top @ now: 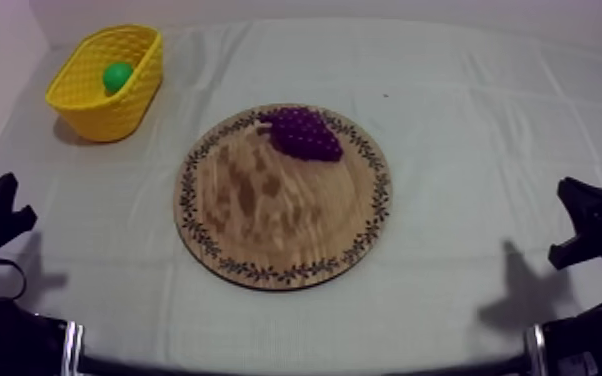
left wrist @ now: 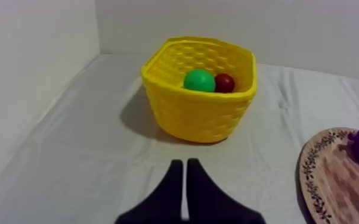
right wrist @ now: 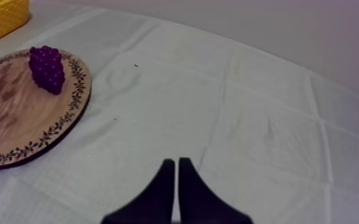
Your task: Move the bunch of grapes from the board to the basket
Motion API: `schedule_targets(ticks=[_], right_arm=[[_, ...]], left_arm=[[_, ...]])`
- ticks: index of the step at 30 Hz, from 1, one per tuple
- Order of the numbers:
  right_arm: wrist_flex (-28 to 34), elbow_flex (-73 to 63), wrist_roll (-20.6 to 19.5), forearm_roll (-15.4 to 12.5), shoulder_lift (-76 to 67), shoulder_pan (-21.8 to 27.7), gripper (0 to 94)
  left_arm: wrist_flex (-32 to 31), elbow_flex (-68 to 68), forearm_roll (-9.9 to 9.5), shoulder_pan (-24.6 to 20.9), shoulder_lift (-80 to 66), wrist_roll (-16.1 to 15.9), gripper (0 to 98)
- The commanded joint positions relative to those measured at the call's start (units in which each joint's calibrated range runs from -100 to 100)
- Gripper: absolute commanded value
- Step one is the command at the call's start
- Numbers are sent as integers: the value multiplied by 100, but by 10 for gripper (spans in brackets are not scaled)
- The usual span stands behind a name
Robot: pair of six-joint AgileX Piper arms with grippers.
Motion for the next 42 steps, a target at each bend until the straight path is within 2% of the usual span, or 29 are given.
schedule_targets(ticks=[1,12,20,22,28,31,36,42], right_arm=[[4,-3,-2,1,-1,-2,4],[4,-3,-3,1,-1,-2,4],[4,-3,-2,1,-1,-2,4],[4,-3,-2,1,-1,-2,4],[4,-3,-2,1,-1,-2,4],[4,-3,-2,1,-1,-2,4],[4,-3,-2,1,-1,-2,4],[4,-3,-2,1,-1,-2,4]], left_arm=[[-278,16,-41,58,-3,-271,0],[-259,16,-45,58,-3,-233,0],[-246,12,-88,237,0,-372,0],[-285,-10,-175,315,41,-325,0],[-629,-299,-719,468,685,146,0],[-548,-723,-932,592,1100,348,0],[-17,-1856,-1034,826,1916,369,0],[1027,-3499,-1046,1147,3041,125,0]])
